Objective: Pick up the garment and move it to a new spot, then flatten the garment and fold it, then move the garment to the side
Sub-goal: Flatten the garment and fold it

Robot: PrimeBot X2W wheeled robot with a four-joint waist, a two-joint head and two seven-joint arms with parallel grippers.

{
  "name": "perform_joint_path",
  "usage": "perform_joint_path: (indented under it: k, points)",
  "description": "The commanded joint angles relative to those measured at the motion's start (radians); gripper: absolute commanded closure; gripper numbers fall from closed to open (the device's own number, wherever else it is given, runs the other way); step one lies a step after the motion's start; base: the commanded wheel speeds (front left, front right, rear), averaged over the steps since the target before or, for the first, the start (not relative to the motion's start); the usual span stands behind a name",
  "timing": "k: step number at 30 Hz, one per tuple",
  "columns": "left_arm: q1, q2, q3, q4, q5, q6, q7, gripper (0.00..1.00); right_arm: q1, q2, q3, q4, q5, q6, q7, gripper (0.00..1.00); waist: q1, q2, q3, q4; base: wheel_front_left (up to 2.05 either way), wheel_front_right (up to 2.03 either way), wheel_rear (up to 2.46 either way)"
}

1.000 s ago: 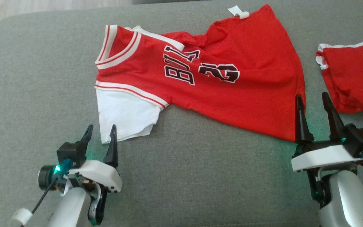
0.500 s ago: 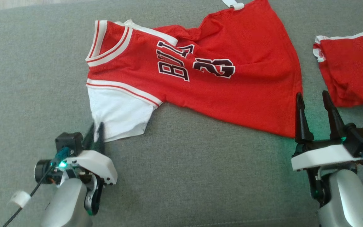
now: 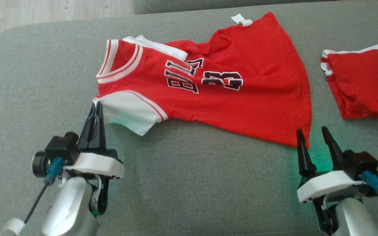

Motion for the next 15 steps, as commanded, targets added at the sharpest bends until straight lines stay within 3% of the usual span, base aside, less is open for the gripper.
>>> perform_joint_path:
  k: [1,15]
  points:
    - [-0.004,0.018,0.045,-0.047,0.007,0.008,-0.015,1.00,-0.013,-0.005,0.020,-0.020,0.005,-0.001,0.004,0.00,0.0000,0.0000,-0.003,0.007,0.00,0.00,0.00]
    - [0.039,0.005,0.017,-0.111,0.016,-0.021,-0.027,1.00,-0.043,-0.005,-0.030,0.175,0.016,-0.001,0.038,0.00,0.0000,0.0000,-0.013,0.060,0.00,0.00,0.00]
